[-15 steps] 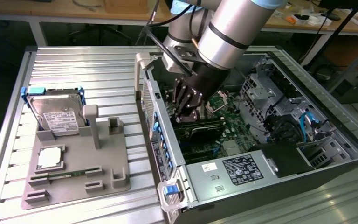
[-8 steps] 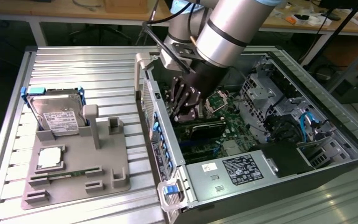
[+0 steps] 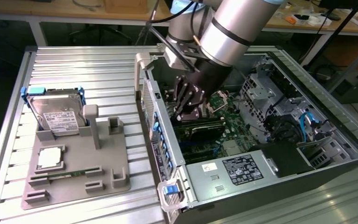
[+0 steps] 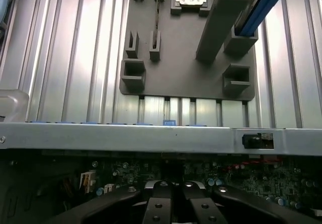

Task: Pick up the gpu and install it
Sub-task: 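Press down on the gpu until it lock into place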

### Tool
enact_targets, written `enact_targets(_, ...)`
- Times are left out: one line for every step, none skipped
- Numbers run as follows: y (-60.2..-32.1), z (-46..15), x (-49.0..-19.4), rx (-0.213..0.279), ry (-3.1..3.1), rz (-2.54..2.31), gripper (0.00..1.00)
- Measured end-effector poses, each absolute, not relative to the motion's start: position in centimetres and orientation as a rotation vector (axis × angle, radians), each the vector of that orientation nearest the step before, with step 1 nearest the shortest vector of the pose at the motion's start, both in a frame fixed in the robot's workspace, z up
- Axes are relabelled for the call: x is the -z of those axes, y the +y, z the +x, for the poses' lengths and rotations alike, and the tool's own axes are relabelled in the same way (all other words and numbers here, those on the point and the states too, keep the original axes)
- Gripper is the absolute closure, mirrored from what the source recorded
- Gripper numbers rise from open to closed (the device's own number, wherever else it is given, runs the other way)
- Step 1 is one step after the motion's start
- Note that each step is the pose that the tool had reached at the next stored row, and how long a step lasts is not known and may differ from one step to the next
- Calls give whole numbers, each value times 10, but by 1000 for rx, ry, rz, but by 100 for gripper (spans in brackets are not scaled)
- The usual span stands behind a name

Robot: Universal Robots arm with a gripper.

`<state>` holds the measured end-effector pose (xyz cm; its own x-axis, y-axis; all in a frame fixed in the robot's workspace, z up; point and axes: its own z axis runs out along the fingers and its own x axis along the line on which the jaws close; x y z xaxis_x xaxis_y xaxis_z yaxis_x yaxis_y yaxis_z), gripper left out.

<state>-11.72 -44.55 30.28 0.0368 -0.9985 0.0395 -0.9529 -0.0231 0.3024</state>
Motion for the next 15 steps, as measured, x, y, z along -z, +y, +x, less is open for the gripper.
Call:
enact_targets(-446, -116, -304, 269, -2004, 2069, 89)
enact_targets(-446, -115, -305, 268, -2003, 2071, 89)
enact_targets(-446, -114, -305, 268, -2001, 2072, 89)
enact_targets(-446, -114, -305, 268, -2000, 2073, 89)
enact_targets(-446, -113, -305, 268, -1999, 2074, 89)
enact_targets(-446, -113, -305, 268, -1998, 2075, 89)
enact_targets(-447, -112, -306, 268, -1997, 2076, 89)
enact_targets(-447, -111, -306, 267, -1996, 2076, 89)
enact_targets(-448, -109, -306, 267, -1995, 2077, 89)
enact_targets(-448, -108, -306, 267, -1995, 2077, 89)
enact_targets(-448, -108, -306, 267, -1995, 2078, 89)
enact_targets(-448, -106, -306, 267, -1994, 2078, 89)
enact_targets(-449, -105, -306, 267, -1994, 2079, 89)
enact_targets(-449, -104, -306, 267, -1994, 2079, 89)
enact_targets(-449, -103, -306, 267, -1993, 2079, 89)
